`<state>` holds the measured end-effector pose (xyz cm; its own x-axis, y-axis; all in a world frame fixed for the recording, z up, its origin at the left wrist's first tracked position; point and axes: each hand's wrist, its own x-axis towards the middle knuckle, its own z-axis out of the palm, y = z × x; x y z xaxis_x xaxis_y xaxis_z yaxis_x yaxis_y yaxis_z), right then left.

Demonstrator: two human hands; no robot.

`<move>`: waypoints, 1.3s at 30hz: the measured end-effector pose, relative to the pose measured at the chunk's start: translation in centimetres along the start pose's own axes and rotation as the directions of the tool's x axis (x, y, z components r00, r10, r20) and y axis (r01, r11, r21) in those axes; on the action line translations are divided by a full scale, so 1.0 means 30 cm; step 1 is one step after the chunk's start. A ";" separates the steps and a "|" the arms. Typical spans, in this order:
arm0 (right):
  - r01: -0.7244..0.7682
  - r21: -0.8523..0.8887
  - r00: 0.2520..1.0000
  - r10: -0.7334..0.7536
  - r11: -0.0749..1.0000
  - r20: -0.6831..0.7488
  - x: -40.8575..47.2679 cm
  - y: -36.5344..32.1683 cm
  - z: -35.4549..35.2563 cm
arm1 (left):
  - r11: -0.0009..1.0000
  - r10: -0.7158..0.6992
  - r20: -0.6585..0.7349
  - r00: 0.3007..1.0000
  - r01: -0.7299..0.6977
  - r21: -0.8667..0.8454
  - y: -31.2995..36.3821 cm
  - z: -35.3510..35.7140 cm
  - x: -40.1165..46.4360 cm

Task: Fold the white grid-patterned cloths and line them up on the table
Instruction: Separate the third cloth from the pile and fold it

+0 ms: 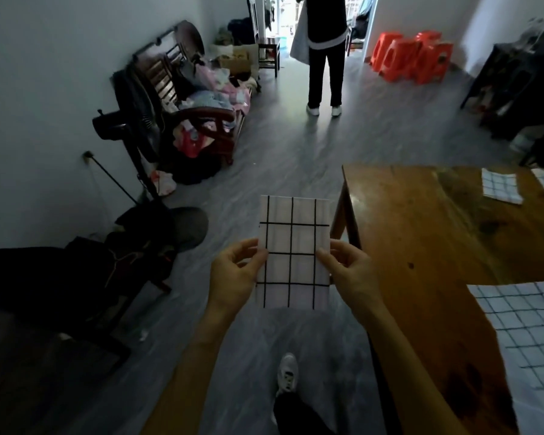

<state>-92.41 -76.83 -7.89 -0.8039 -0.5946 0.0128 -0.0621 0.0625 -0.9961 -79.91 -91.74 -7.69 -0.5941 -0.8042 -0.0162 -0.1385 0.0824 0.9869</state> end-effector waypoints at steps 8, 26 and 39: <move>-0.023 0.092 1.000 0.025 0.996 -0.017 0.575 0.013 0.072 | 0.994 0.034 0.068 0.997 -0.041 0.100 0.062 0.090 0.569; -0.051 -0.101 0.995 0.042 0.994 -0.093 1.652 -0.004 0.155 | 0.999 0.050 0.255 0.966 -0.049 -0.011 0.064 0.326 1.771; -0.172 -0.040 0.845 0.127 0.984 -0.519 2.275 -0.018 0.130 | 0.995 0.095 0.647 0.757 -0.081 -0.052 0.194 0.678 2.591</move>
<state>-144.95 -120.57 -6.82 -0.9945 -0.0782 -0.0703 0.0538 0.1958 -0.9792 -143.01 -141.79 -6.45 -0.9752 -0.2201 -0.0221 -0.0488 0.1166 0.9920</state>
